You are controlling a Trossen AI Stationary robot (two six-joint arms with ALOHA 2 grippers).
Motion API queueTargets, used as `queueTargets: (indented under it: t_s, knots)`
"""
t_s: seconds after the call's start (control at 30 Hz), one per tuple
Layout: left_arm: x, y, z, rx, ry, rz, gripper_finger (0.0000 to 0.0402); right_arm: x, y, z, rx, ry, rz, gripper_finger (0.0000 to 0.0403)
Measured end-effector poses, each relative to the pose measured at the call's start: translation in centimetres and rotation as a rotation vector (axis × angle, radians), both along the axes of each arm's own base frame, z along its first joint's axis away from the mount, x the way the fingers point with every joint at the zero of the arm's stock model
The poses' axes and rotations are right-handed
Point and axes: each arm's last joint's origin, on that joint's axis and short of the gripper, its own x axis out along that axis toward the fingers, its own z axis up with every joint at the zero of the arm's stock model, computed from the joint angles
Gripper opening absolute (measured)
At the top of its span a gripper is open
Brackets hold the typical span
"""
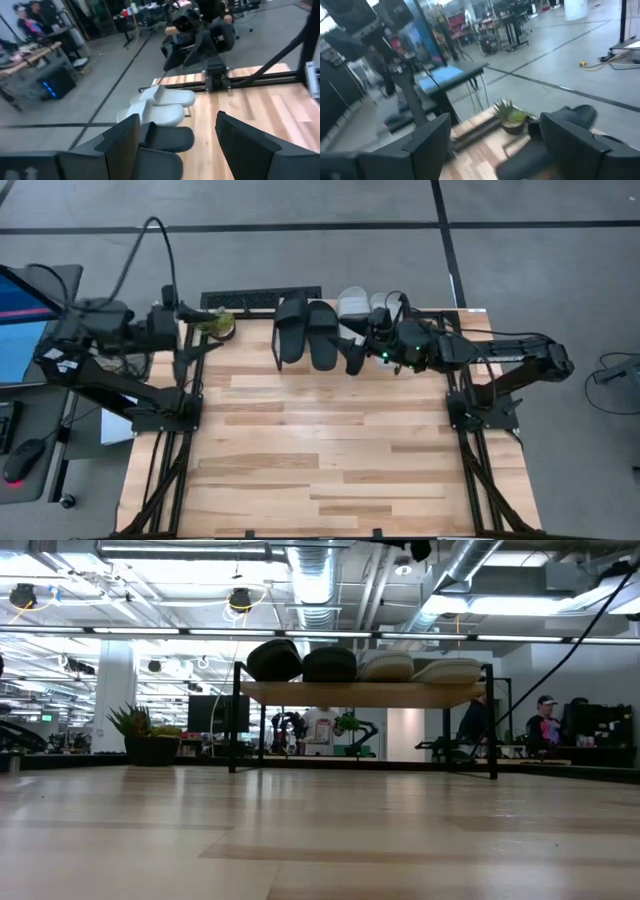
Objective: Pick and place slides into the shelf
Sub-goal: Put the black slide on the shelf
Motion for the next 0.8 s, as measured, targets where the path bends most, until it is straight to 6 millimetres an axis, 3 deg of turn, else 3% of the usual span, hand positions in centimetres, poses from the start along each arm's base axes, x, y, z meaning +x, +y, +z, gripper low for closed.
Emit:
queueTargets:
  t_s: [0.13,0.33,0.6,0.8]
  knots:
    - [1.4,0.1,-3.1,0.055,0.012,0.069,0.0250,-1.2,-0.7,0.8,-0.078,0.027,-0.015,0.0294]
    - [5.4,0.6,-6.9,0.165,-0.067,0.197,0.0250,-4.7,-1.8,2.9,-0.198,0.037,-0.059,0.0291]
    - [10.6,3.3,-10.0,0.209,-0.228,0.383,0.0249,-11.0,-2.9,4.5,-0.234,0.113,-0.111,0.0290]
    - [14.0,5.3,-11.0,0.154,-0.328,0.488,0.0249,-12.7,-3.3,4.3,-0.258,0.184,-0.137,0.0291]
